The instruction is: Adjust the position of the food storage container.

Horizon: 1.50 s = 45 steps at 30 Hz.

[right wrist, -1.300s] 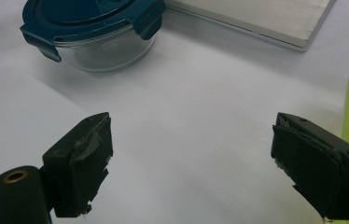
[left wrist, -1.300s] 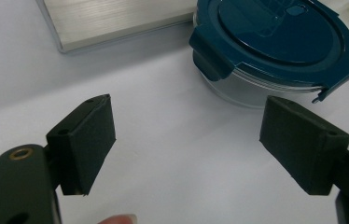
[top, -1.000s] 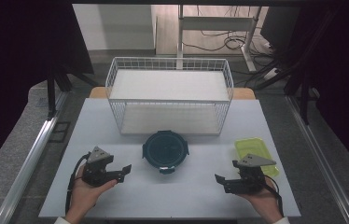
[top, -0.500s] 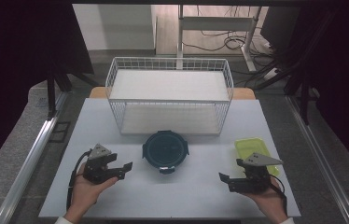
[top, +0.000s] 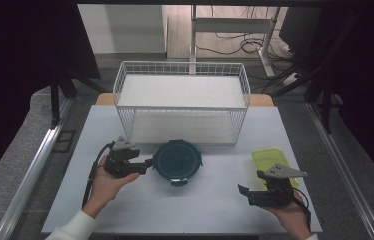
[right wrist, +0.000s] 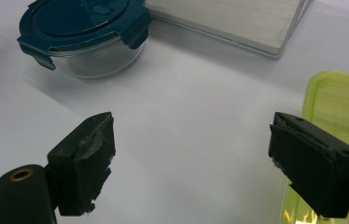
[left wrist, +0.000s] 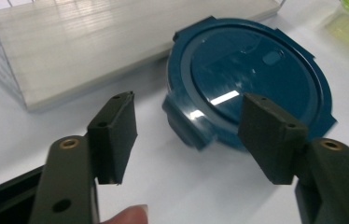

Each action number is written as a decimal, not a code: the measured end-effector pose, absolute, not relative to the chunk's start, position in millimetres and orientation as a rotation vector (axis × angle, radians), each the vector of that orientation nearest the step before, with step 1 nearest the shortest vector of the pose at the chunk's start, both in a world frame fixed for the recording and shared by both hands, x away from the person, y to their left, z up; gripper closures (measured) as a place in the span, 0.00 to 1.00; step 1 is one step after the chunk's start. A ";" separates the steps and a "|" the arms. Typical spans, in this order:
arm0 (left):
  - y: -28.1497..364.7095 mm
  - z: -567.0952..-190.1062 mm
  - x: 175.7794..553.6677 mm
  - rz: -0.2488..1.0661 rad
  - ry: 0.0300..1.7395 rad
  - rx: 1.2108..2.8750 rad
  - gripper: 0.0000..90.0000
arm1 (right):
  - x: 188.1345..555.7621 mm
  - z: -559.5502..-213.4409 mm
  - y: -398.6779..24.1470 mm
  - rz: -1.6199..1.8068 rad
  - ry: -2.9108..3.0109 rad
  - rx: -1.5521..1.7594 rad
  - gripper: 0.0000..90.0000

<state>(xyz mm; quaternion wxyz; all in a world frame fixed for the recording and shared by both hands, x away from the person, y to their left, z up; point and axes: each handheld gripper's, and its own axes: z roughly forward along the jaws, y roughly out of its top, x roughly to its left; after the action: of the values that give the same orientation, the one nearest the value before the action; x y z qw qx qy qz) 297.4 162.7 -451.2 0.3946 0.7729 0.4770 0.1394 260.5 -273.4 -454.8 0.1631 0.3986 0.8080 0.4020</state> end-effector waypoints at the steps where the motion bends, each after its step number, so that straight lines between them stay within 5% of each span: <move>1: 162.6 -450.7 301.5 0.337 1.207 1.970 0.46 | 260.6 -455.0 -273.7 1.145 2.305 1.138 0.16; 8: 157.6 -449.3 329.2 0.302 1.197 2.024 0.55 | 261.5 -456.7 -274.5 1.134 2.309 1.142 0.16; 19: 149.0 -456.7 369.4 0.262 1.220 2.082 0.91 | 262.6 -457.8 -276.3 1.108 2.306 1.162 0.17; 25: 139.1 -462.6 384.7 0.231 1.214 2.117 1.00 | 262.7 -457.3 -276.8 1.119 2.304 1.174 0.17; 45: 117.2 -477.5 397.9 0.335 1.107 2.245 1.00 | 263.5 -460.5 -276.3 1.106 2.313 1.180 0.17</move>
<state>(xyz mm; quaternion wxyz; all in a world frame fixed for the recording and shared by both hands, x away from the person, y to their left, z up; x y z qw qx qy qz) 397.9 117.2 -477.5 0.3031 0.8471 0.4178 0.1263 263.5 -276.3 -460.5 0.1590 0.4129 0.8090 0.3870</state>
